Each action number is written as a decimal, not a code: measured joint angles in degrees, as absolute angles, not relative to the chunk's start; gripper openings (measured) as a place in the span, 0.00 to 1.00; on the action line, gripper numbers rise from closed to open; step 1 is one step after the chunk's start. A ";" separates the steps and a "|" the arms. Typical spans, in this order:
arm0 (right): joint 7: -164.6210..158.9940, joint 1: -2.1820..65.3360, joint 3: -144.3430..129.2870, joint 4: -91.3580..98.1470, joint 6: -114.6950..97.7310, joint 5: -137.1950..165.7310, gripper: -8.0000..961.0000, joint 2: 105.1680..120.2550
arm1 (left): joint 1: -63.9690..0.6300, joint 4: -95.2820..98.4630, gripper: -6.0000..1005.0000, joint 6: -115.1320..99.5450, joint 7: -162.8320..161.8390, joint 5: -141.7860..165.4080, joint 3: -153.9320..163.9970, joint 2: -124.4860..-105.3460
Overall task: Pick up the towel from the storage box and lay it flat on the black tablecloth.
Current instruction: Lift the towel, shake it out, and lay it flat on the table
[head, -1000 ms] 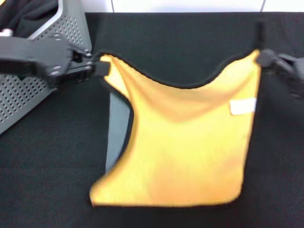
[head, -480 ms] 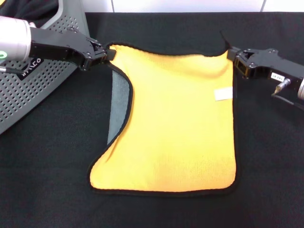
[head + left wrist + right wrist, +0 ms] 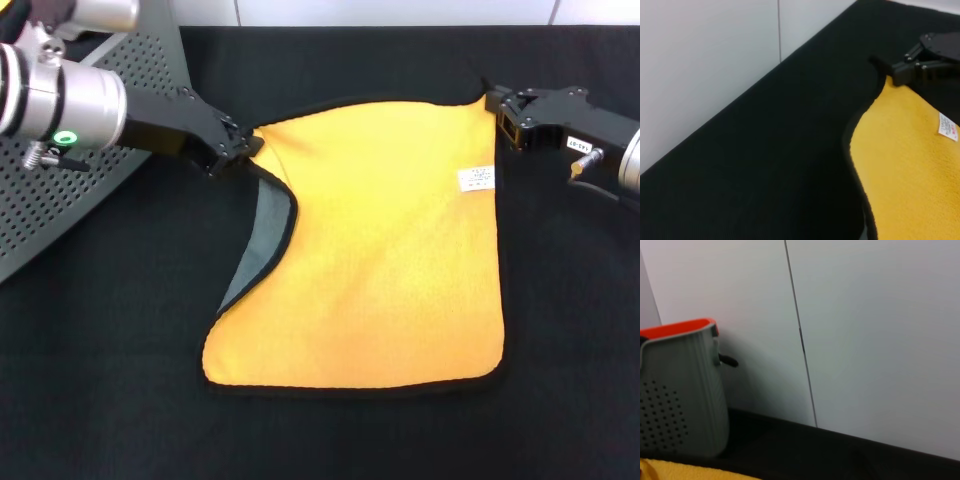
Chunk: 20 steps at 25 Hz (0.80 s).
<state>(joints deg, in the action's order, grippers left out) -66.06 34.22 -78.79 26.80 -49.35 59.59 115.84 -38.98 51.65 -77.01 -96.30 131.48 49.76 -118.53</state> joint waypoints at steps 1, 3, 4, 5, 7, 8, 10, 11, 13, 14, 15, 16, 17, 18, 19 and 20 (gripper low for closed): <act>-65.85 34.25 -79.05 26.79 -48.69 59.60 0.03 115.88 | -39.01 52.08 0.03 -76.58 -96.43 131.85 50.38 -118.91; -65.74 34.28 -79.51 26.75 -47.78 59.68 0.03 115.90 | -38.95 54.01 0.03 -76.13 -97.21 133.13 52.01 -119.52; -65.72 34.28 -79.62 26.71 -47.47 59.84 0.03 115.88 | -38.80 55.04 0.03 -76.11 -97.73 133.57 52.98 -119.63; -65.72 34.28 -79.68 26.69 -47.27 60.01 0.03 115.86 | -38.53 56.96 0.03 -76.07 -98.98 134.19 54.79 -119.73; -65.70 34.12 -79.69 26.64 -47.17 60.35 0.03 115.81 | -38.07 60.67 0.03 -76.05 -101.23 135.65 58.16 -119.77; -65.67 34.02 -79.70 26.61 -47.15 60.42 0.03 115.78 | -37.84 63.16 0.03 -76.00 -102.63 136.91 60.14 -119.77; -65.64 33.88 -79.80 26.54 -47.14 60.45 0.03 115.76 | -37.66 66.28 0.04 -75.82 -104.61 139.53 63.09 -119.79; -65.61 33.87 -79.94 26.52 -47.14 60.45 0.03 115.76 | -37.64 67.80 0.04 -75.73 -105.74 141.29 64.61 -119.79; -65.43 33.88 -80.25 26.47 -47.29 60.47 0.03 115.75 | -37.62 69.92 0.04 -75.69 -107.16 144.11 66.78 -119.82; -65.29 33.94 -80.27 26.46 -47.41 60.47 0.03 115.75 | -37.62 70.91 0.04 -75.67 -107.75 145.37 67.90 -119.84; -65.11 34.03 -80.33 26.46 -47.56 60.47 0.03 115.75 | -37.62 71.74 0.04 -75.66 -108.31 146.55 68.98 -119.85; -65.04 34.06 -80.38 26.45 -47.63 60.47 0.03 115.75 | -37.62 72.58 0.04 -75.63 -108.90 147.57 70.10 -119.86; -65.00 34.10 -80.48 26.45 -47.70 60.47 0.03 115.75 | -37.62 73.46 0.04 -75.60 -109.57 148.72 71.31 -119.88; -64.99 34.12 -80.55 26.45 -47.73 60.47 0.03 115.74 | -37.62 74.37 0.04 -75.57 -110.28 149.89 72.59 -119.91; -64.98 34.14 -80.76 26.45 -47.75 60.47 0.03 115.72 | -37.63 75.16 0.04 -75.55 -110.89 150.85 73.68 -119.93; -64.97 34.16 -80.91 26.39 -47.76 60.47 0.03 115.69 | -37.66 75.82 0.04 -75.46 -111.59 151.98 74.90 -119.94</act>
<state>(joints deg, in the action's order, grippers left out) -64.97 34.16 -80.91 26.39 -47.76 60.47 115.69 -37.66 75.82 -75.46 -111.59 151.98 74.90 -119.94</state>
